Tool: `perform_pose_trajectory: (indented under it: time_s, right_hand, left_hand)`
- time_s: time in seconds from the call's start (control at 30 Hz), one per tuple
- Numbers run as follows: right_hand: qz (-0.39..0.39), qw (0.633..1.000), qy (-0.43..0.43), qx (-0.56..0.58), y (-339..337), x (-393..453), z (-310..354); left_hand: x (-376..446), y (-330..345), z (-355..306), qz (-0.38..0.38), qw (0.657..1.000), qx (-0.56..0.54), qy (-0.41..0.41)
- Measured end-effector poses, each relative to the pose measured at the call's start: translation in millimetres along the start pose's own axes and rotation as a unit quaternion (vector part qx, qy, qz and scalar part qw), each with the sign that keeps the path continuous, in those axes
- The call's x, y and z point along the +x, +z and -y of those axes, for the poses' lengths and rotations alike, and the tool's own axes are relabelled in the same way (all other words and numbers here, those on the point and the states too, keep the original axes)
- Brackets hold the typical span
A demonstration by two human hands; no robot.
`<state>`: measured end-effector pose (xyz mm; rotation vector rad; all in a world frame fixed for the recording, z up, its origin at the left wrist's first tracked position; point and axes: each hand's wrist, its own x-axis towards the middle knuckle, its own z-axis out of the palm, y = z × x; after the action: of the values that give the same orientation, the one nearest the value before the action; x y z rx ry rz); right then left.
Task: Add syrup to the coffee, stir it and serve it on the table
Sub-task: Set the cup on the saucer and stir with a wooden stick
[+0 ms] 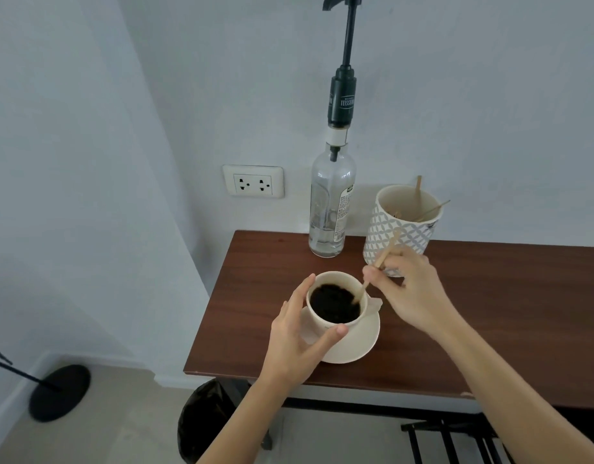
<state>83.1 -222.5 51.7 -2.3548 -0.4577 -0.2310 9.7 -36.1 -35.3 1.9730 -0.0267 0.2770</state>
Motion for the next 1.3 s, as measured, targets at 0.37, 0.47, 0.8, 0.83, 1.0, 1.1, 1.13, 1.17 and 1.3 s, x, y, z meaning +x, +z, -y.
perform_pose_trajectory:
  time_s: [0.37,0.47,0.8,0.83,1.0,1.1,1.13,1.17,1.3]
  right_hand:
    - [-0.032,0.999,0.011,0.032,6,-5,0]
    - [0.039,0.99,0.044,0.129,15,-14,9]
    - [0.02,0.989,0.063,0.132,14,-14,2]
    - [0.03,0.986,0.065,0.154,21,-15,7]
    - [-0.061,0.991,0.047,0.109,25,-4,6]
    - [-0.028,0.995,0.049,0.086,11,-10,-6]
    - [0.001,0.993,0.057,0.108,12,-13,-3]
    - [0.023,0.989,0.061,0.13,17,-15,1]
    - [-0.035,0.99,0.031,0.131,30,-8,10]
  left_hand:
    - [0,0,-1,-0.004,1.0,0.0,0.0]
    - [0,0,1,-0.004,1.0,0.001,0.002]
    - [0,-1,-1,-0.003,1.0,0.001,0.003]
    - [0,-1,0,-0.002,1.0,-0.001,0.003]
    - [-1,-1,-1,-0.004,1.0,0.003,0.007]
    - [0,-2,-1,-0.005,1.0,0.006,0.004]
    - [0,-1,-1,-0.005,1.0,0.006,0.003]
    - [0,-1,0,-0.005,1.0,0.006,0.003]
    - [-1,-1,1,-0.006,1.0,0.005,0.009]
